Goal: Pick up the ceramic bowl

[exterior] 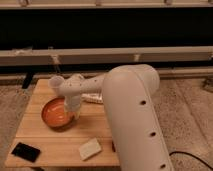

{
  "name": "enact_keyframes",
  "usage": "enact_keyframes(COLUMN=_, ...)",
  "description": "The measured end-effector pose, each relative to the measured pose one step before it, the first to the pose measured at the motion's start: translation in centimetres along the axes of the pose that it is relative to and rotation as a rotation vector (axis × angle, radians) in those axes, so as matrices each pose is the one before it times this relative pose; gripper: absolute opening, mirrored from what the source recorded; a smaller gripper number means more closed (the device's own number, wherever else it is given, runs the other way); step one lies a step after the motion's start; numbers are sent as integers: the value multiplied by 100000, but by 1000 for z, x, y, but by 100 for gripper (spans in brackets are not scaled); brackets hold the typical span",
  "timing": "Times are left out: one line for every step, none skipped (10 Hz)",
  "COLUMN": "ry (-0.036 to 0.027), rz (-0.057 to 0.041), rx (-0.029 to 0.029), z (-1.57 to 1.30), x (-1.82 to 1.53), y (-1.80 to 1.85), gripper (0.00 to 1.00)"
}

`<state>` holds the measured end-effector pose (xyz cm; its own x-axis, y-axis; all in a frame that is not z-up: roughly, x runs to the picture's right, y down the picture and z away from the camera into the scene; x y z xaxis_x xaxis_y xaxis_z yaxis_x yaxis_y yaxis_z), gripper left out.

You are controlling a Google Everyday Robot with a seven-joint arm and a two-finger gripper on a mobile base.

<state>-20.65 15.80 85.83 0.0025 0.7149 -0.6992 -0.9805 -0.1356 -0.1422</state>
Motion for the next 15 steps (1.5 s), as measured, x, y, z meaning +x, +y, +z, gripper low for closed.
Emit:
enact_keyframes(ry=134, rz=-80, rx=-159, z=22, x=-29, y=-40, gripper=11)
enact_keyframes(ry=416, rz=-22, rx=-69, z=-184, x=-24, y=-216, gripper=4)
enact_keyframes(ry=264, rz=-134, rx=-242, z=-146, x=14, y=-27, gripper=4)
enact_keyframes(ry=437, rz=-196, rx=-683, z=-311, x=36, y=-6, gripper=4)
enact_keyframes(ry=351, rz=-279, rx=-706, z=-461, x=46, y=39, gripper=4)
enact_keyframes(ry=227, rz=-355, rx=-763, z=-501, x=34, y=23, gripper=4)
enact_keyframes(ry=135, rz=-220, rx=-599, z=-425, x=4, y=-76, gripper=4)
enact_keyframes(ry=107, rz=-233, rx=-570, z=-372, x=15, y=-7, gripper=4)
enact_keyframes(ry=220, rz=-152, rx=-809, z=-412, x=10, y=-48, gripper=4)
enact_keyframes(ry=286, rz=-261, rx=-694, z=-299, x=49, y=-86, gripper=4)
enact_keyframes(ry=64, rz=-198, rx=-827, z=-538, x=-3, y=59, gripper=4)
enact_keyframes(ry=281, rz=-92, rx=-740, z=-928, x=36, y=-1, gripper=4)
enact_keyframes(ry=290, rz=-182, rx=-374, z=-489, x=54, y=-25, gripper=4)
enact_keyframes(ry=64, rz=-246, rx=-374, z=-239, x=9, y=17, gripper=4)
enact_keyframes(ry=-257, rz=-236, rx=-245, z=-517, x=3, y=59, gripper=4)
